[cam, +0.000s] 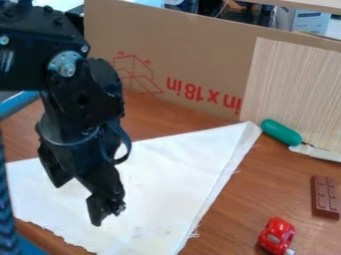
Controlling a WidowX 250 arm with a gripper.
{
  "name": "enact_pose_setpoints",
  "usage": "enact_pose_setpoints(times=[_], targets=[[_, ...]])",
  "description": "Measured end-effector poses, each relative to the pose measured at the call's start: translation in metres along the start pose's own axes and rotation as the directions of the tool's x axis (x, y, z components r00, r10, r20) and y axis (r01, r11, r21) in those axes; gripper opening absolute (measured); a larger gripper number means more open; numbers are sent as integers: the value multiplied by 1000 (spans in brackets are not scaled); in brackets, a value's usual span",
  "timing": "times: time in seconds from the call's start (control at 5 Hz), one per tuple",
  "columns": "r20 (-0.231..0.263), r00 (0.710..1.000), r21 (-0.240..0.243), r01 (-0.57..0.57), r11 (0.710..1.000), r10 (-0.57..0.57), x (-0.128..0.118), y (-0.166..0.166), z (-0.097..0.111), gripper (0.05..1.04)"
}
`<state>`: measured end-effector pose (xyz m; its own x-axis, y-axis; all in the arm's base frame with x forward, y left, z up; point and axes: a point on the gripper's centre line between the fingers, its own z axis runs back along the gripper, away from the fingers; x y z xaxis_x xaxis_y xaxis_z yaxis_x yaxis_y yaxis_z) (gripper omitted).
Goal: Unfold the cloth from bottom left to top right
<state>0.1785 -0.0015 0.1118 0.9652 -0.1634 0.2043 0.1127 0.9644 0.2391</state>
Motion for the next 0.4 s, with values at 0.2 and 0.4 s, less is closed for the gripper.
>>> enact_pose_setpoints(times=[0.2, 0.4], targets=[[-11, 1000, 4, -2, 1000, 2, -3, -1, -2, 1000], [-24, 1000, 56, 19, 998, -18, -6, -19, -13, 1000]])
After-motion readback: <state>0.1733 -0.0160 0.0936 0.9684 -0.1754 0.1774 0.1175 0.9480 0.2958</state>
